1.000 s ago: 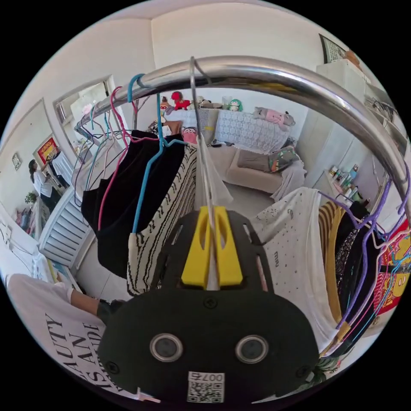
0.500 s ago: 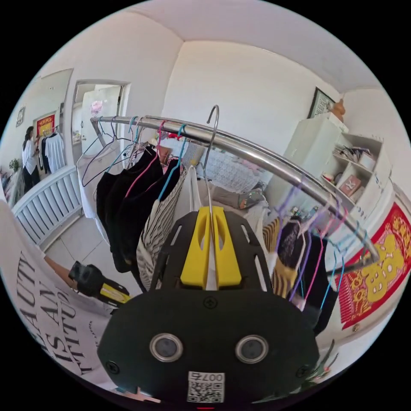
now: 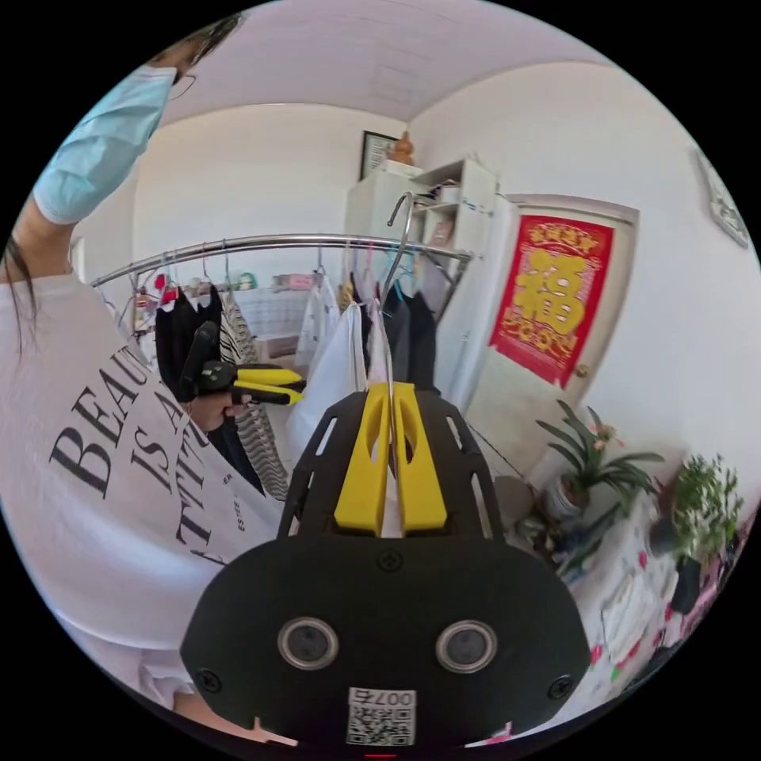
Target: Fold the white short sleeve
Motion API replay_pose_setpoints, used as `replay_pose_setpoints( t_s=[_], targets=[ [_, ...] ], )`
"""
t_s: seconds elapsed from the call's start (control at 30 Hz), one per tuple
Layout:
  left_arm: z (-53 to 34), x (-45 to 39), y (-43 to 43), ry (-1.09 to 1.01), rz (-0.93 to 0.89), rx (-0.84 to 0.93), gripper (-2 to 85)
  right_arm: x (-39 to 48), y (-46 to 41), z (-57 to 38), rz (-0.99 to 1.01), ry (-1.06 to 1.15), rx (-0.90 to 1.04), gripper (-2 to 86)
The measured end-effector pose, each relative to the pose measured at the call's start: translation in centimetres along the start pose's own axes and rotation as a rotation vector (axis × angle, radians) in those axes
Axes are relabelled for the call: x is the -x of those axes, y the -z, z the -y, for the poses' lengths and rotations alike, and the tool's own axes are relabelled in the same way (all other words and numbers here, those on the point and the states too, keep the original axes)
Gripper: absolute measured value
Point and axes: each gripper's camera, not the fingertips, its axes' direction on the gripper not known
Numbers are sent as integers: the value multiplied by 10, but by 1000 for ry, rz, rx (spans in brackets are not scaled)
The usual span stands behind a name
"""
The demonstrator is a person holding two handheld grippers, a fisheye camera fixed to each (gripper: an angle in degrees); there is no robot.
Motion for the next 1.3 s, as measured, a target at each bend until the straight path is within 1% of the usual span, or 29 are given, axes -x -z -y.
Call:
replay_pose_setpoints(
  t_s=[0.07,0.13,0.17,0.2,0.23,0.3,0.33,0.4,0.43,0.5,0.67,0.73,0.8,0.83,0.9,0.97,1.03,1.1,1.2,1.3],
  targets=[
    [27,-27,-12,-86,-106,-38,140,15,48,-37,-142,-50,28,-3],
    [55,-61,-23,-174,-208,-76,147,28,82,-62,-243,-95,50,-3],
    [73,-87,-31,-231,-282,-105,153,38,104,-78,-317,-124,68,-3],
    [92,-115,-40,-282,-362,-111,159,42,114,-85,-351,-141,77,-3],
    [101,-129,-44,-304,-404,-112,160,52,137,-100,-408,-174,91,-3],
    [136,-191,-64,-373,-563,-87,167,71,170,-120,-501,-204,107,-3],
    [144,-208,-68,-385,-602,-81,168,85,193,-132,-564,-219,122,-3],
    [176,-276,-70,-443,-742,-95,173,107,226,-148,-647,-238,142,-2],
    [182,-293,-68,-459,-766,-112,173,122,248,-159,-700,-248,157,-2],
    [206,-356,-60,-509,-865,-170,173,145,279,-173,-779,-261,178,-2],
    [244,-476,-51,-600,-1049,-187,159,204,362,-218,-959,-329,202,-2],
    [255,-519,-52,-634,-1129,-163,146,217,384,-234,-987,-365,204,-2],
    [268,-573,-52,-680,-1250,-127,123,228,402,-250,-1005,-390,209,-2],
    [270,-585,-52,-695,-1271,-126,110,233,414,-261,-1002,-410,205,-2],
    [279,-629,-47,-766,-1374,-133,66,237,428,-277,-1004,-455,199,-2],
    [285,-657,-43,-823,-1431,-135,43,238,443,-299,-1017,-522,175,-2],
    [294,-680,-40,-882,-1500,-150,46,236,451,-314,-1050,-564,173,-2],
    [310,-702,-49,-925,-1558,-154,74,232,457,-328,-1075,-610,176,-2],
    [344,-725,-81,-915,-1622,-79,105,224,465,-344,-1092,-675,168,-2],
    [375,-750,-115,-935,-1626,-36,115,215,470,-353,-1098,-718,187,-2]
  ],
)
